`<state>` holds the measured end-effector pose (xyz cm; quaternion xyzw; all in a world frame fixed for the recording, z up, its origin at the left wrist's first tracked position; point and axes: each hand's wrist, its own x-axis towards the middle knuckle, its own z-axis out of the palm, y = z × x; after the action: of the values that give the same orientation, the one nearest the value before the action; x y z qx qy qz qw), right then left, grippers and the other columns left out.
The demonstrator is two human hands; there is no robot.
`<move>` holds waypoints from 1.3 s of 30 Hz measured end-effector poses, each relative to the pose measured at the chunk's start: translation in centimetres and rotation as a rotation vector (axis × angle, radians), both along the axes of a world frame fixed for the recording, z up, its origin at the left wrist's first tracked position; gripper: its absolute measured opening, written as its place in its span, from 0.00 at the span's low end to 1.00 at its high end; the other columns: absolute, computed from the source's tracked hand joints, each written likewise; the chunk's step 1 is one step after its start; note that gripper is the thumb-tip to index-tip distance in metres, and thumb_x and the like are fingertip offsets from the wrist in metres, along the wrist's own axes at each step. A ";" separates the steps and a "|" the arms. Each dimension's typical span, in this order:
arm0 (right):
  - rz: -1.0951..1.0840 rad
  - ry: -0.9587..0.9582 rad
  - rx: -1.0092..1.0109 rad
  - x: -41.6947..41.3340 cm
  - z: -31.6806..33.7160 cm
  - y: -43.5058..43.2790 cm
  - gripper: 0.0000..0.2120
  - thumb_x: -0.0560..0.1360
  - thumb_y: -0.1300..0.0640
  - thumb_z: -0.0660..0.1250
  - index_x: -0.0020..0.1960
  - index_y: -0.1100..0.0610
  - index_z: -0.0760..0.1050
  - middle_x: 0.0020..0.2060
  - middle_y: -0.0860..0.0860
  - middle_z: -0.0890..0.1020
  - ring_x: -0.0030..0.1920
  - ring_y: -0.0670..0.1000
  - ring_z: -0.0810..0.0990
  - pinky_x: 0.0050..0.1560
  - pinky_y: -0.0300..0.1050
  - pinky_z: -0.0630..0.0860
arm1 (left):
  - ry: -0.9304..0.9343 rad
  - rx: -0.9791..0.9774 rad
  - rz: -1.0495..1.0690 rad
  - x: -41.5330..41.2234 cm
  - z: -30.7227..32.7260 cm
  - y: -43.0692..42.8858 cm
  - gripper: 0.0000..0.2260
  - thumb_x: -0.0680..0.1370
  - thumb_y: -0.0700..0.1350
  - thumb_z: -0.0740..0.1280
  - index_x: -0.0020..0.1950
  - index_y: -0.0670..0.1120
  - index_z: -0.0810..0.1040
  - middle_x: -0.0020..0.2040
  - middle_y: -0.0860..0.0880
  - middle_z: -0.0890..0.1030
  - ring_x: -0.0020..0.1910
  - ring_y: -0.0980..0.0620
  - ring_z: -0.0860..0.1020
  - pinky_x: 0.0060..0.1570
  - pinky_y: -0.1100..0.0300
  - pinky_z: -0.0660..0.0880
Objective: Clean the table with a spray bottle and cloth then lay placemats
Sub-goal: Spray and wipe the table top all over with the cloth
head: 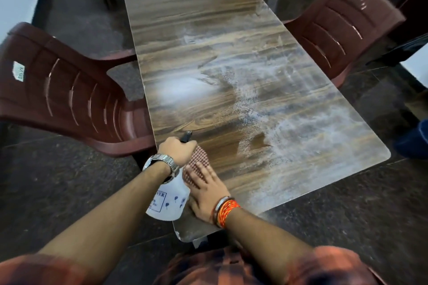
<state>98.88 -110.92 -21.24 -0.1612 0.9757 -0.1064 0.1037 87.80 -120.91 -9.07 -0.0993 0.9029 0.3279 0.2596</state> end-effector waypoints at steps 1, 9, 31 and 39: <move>0.037 0.003 -0.002 -0.1 0.1 -0.3 0.30 0.76 0.41 0.47 0.76 0.46 0.55 0.77 0.52 0.52 0.76 0.58 0.44 0.75 0.59 0.42 | 0.005 -0.005 0.012 0.0 0.1 -0.2 0.16 0.75 0.54 0.66 0.39 0.42 0.81 0.36 0.44 0.82 0.33 0.46 0.77 0.33 0.58 0.69; -0.182 -0.002 0.072 -5.3 -0.5 6.5 0.28 0.76 0.42 0.47 0.76 0.43 0.54 0.76 0.49 0.56 0.76 0.57 0.52 0.74 0.55 0.47 | -0.007 0.024 0.179 2.2 -0.6 -0.8 0.13 0.73 0.53 0.67 0.35 0.46 0.77 0.36 0.45 0.83 0.38 0.43 0.80 0.37 0.57 0.73; 0.242 -0.041 0.030 5.9 0.1 6.8 0.28 0.79 0.43 0.43 0.77 0.47 0.45 0.77 0.49 0.46 0.76 0.55 0.40 0.74 0.55 0.38 | 0.029 -0.041 0.473 16.8 -0.7 3.2 0.12 0.75 0.54 0.68 0.40 0.46 0.80 0.38 0.47 0.81 0.38 0.47 0.78 0.33 0.60 0.67; -0.401 -0.010 0.102 7.8 -0.7 20.7 0.30 0.76 0.43 0.40 0.78 0.48 0.49 0.77 0.51 0.51 0.76 0.56 0.48 0.74 0.53 0.42 | 0.021 -0.044 0.396 17.8 -0.4 2.4 0.12 0.74 0.52 0.67 0.42 0.43 0.80 0.39 0.46 0.81 0.36 0.48 0.77 0.33 0.58 0.68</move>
<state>106.63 -90.17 -21.92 0.0425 0.9918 -0.0764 0.0935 105.59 -118.50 -9.50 -0.2773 0.8753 0.3537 0.1784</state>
